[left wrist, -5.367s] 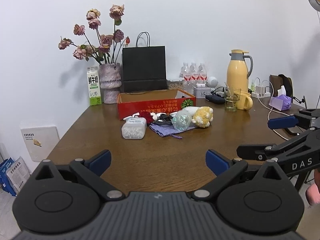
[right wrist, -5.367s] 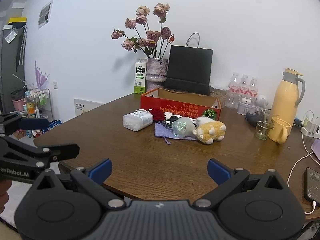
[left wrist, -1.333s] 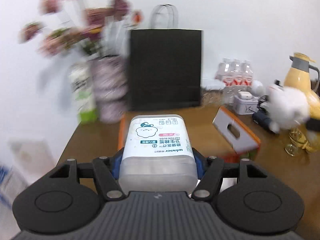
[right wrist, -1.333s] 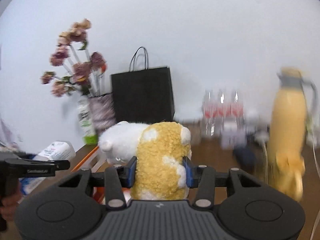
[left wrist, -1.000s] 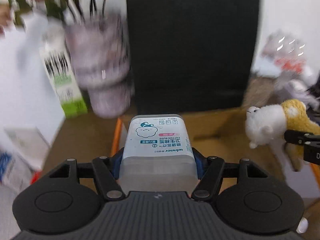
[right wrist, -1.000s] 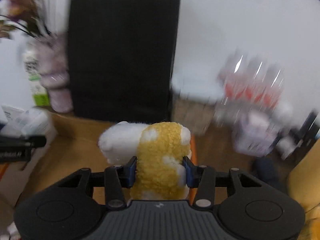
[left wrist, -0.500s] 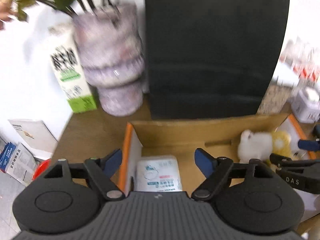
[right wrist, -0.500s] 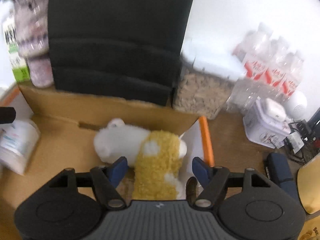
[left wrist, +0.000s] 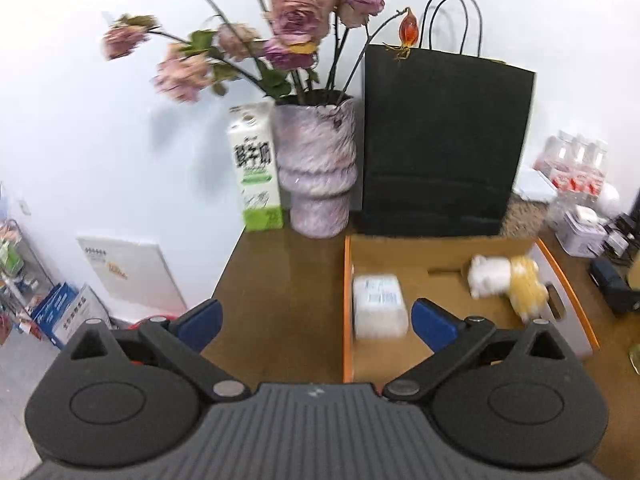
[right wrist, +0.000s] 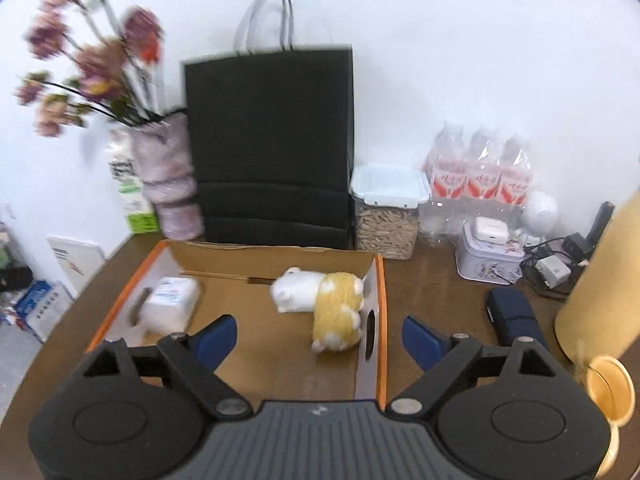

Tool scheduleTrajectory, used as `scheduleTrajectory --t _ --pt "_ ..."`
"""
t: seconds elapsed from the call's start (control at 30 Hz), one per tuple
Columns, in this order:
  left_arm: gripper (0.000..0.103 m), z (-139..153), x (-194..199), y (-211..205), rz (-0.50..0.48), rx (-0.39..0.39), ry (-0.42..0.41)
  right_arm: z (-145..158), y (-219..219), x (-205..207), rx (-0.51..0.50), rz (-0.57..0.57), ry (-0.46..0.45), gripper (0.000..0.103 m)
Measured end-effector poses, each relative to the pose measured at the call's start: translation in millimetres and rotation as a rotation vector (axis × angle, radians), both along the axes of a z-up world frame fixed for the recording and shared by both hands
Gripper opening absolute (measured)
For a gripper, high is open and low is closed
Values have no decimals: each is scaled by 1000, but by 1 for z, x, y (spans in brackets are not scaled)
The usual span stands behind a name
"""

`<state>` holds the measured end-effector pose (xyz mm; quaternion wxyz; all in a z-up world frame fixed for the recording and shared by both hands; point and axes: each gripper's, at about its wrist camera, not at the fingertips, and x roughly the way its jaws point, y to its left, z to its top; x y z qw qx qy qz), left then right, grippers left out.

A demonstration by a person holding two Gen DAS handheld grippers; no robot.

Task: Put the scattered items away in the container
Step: 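Open both tools and withdraw them from the box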

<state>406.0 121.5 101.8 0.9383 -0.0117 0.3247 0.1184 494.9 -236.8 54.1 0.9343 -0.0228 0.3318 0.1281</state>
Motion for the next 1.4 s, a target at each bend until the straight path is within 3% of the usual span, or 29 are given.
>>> scheduleTrajectory --t 0.13,0.27,0.4,0.57,0.67,0.8,0.9,1.2,1.4 --pt "103 -2 -80 -4 -52 13 -79 2 -24 -81 83 49 -66 97" --pt "103 -22 -148 -13 -104 -17 -141 -18 -39 -160 124 53 -95 98" --pt "103 -52 -201 -22 -123 -111 -147 -44 -47 -227 137 35 -116 99" --pt "103 -90 -238 -44 -120 -91 -107 -83 -46 -281 152 -40 -86 99" --pt "103 -109 -248 -57 -168 -92 -53 -102 -41 -304 137 -39 -82 99" --pt "103 -131 -252 -74 -212 -34 -5 -121 -26 -325 91 -28 -67 99" --pt "103 -142 -248 -78 -187 19 9 -129 -15 -328 55 -13 -56 99" --pt "103 -147 -244 -48 -67 -45 34 -131 -12 -321 86 -25 -64 99" --pt "103 -149 -248 -36 -50 -75 51 -127 -22 -318 134 -56 -92 99"
